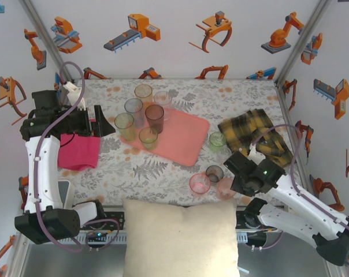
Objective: Place the glasses into the tray
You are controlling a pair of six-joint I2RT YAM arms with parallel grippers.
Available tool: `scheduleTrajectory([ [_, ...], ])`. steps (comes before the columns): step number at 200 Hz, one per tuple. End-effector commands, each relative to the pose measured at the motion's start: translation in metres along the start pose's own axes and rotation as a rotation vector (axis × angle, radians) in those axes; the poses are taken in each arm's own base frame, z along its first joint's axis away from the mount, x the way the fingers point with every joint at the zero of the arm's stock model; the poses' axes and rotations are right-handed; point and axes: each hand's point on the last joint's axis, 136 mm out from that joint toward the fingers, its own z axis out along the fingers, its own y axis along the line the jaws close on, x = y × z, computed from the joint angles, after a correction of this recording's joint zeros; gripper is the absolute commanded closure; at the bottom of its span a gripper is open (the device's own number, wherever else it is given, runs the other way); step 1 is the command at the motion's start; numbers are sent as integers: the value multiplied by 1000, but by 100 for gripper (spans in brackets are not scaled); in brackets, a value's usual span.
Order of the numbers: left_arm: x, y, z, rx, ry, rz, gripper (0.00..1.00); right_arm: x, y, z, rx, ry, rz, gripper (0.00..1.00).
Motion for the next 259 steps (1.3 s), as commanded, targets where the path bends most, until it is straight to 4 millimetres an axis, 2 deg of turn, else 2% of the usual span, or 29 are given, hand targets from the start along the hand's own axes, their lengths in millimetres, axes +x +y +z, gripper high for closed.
scheduleTrajectory([
  [1, -6, -9, -4, 26, -27, 15, 3, 0, -3, 6, 29, -3, 11, 67],
  [103, -4, -9, -4, 24, -28, 12, 3, 1, -10, 15, 55, -22, 9, 79],
  [159, -4, -10, -6, 23, -34, 17, 3, 0, -13, 15, 61, -37, 10, 90],
  [209, -5, -10, -6, 23, -34, 14, 3, -6, -16, 8, 50, -72, 19, 100],
  [259, -6, -10, -6, 24, -36, 11, 3, -13, -21, -2, 70, -98, 14, 100],
])
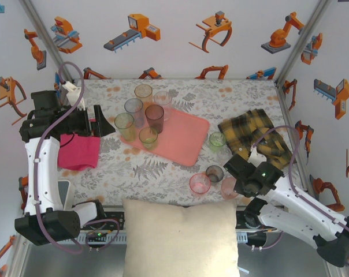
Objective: Place the glasses into the tray
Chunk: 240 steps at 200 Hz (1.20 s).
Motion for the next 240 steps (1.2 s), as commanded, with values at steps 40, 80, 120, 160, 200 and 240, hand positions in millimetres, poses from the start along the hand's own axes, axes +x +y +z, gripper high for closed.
scheduleTrajectory([
  [40, -4, -7, -2, 27, -19, 5, 3, -23, -13, -26, 40, -94, 16, 100],
  [80, -5, -8, -3, 28, -22, 8, 3, -40, -15, -47, 43, -147, -2, 100],
  [120, -5, -9, -4, 26, -24, 8, 3, -57, -12, -68, 47, -189, -29, 100],
  [160, -5, -9, -5, 24, -27, 14, 3, -78, -2, -90, 40, -237, -67, 100],
  [200, -5, -9, -5, 24, -27, 15, 3, -106, 20, -113, 20, -303, -119, 100],
  [240, -5, -9, -5, 20, -28, 17, 3, -141, 66, -127, -11, -355, -213, 100],
])
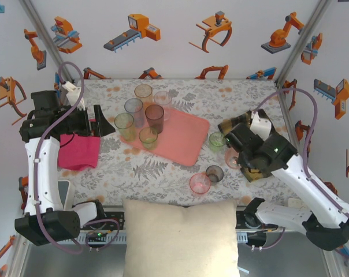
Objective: Place the glasses into the tray
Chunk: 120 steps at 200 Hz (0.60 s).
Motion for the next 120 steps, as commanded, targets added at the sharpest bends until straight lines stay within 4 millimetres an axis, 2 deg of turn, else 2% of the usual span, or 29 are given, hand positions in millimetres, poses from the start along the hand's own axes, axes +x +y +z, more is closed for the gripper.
scheduleTrajectory([
  [1, -5, -8, -5, 18, -26, 18, 3, -35, 21, -3, -16, -82, -67, 100],
  [27, -6, -8, -9, 6, -33, 26, 3, -65, 56, 1, -90, -109, -89, 100],
  [58, -3, -7, -11, -5, -35, 27, 3, -96, 98, 17, -189, -117, -85, 100],
  [120, -1, -6, -14, -17, -43, 22, 3, -134, 170, 71, -303, -92, -95, 100],
])
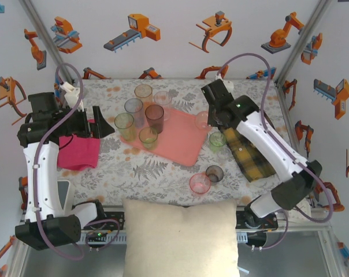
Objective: Place the glasses into the tray
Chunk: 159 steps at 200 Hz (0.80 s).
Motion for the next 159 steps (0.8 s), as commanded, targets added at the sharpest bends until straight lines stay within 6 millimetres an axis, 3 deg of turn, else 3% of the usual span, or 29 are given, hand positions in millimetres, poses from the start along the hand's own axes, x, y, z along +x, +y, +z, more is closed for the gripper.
scheduleTrajectory([
  [1, 1, 0, -3, -4, -10, 2, 3, -29, 27, 14, -96, -53, -5, 100],
  [84, 3, 5, -4, -17, -9, -12, 3, -52, 71, 100, -183, 5, 12, 100],
  [116, 4, 8, -4, -23, -8, -18, 3, -46, 82, 127, -193, 47, 15, 100],
  [159, 5, 10, -2, -25, -3, -24, 3, -38, 82, 148, -180, 75, 21, 100],
])
